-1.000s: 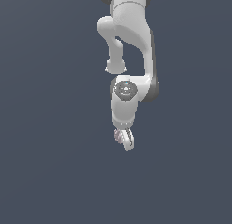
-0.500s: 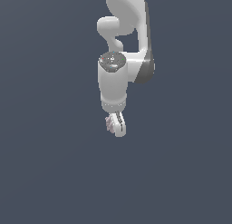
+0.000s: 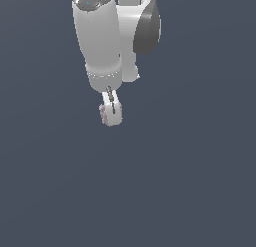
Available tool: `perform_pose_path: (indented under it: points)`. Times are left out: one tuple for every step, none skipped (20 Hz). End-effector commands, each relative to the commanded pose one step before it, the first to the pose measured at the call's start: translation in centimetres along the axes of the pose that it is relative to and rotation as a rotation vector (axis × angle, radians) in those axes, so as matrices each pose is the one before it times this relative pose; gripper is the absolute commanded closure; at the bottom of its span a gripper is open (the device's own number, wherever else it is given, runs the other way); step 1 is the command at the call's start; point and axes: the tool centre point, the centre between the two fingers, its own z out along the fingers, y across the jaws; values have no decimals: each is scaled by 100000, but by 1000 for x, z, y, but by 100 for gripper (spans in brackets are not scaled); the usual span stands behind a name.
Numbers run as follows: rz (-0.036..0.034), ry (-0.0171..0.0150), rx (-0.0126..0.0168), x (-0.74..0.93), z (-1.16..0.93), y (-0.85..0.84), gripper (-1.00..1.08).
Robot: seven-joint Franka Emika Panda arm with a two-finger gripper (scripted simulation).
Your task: Pick up the object and move it to a goal position.
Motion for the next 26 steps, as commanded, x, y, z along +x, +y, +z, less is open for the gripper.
perform_pose_path:
  points:
    - [-2, -14, -53, 1059, -2832, 973, 108]
    - [44, 51, -16, 433, -1116, 358, 108]
    - [0, 0, 0, 423, -1111, 349, 108]
    - [0, 0, 0, 423, -1106, 345, 108]
    - [11, 47, -9, 412, -1108, 340, 108]
    - [0, 0, 0, 422, -1097, 336, 108]
    - [0, 0, 0, 421, -1092, 331, 108]
    - [0, 0, 0, 420, -1085, 325, 108]
    - [-22, 44, -3, 391, -1088, 313, 108]
    - [0, 0, 0, 418, -1068, 313, 108]
    - [0, 0, 0, 414, -1051, 304, 108]
    - [-52, 45, 1, 357, -1029, 276, 108]
    - [0, 0, 0, 384, -961, 269, 108]
    - [-42, 24, 2, 329, -905, 237, 108]
    - [0, 0, 0, 339, -835, 227, 108]
    - [-44, 22, 2, 284, -781, 196, 108]
    - [0, 0, 0, 296, -717, 189, 108]
    - [-44, 20, 2, 243, -667, 158, 108]
    - [-45, 19, 2, 222, -612, 140, 108]
    - [0, 0, 0, 235, -553, 136, 108]
    - [0, 0, 0, 215, -501, 121, 108]
    - [-45, 18, 2, 162, -457, 94, 108]
    - [0, 0, 0, 174, -401, 93, 108]
    - [-46, 17, 2, 123, -360, 67, 108]
    - [0, 0, 0, 136, -308, 67, 108]
    - [0, 0, 0, 118, -265, 55, 108]
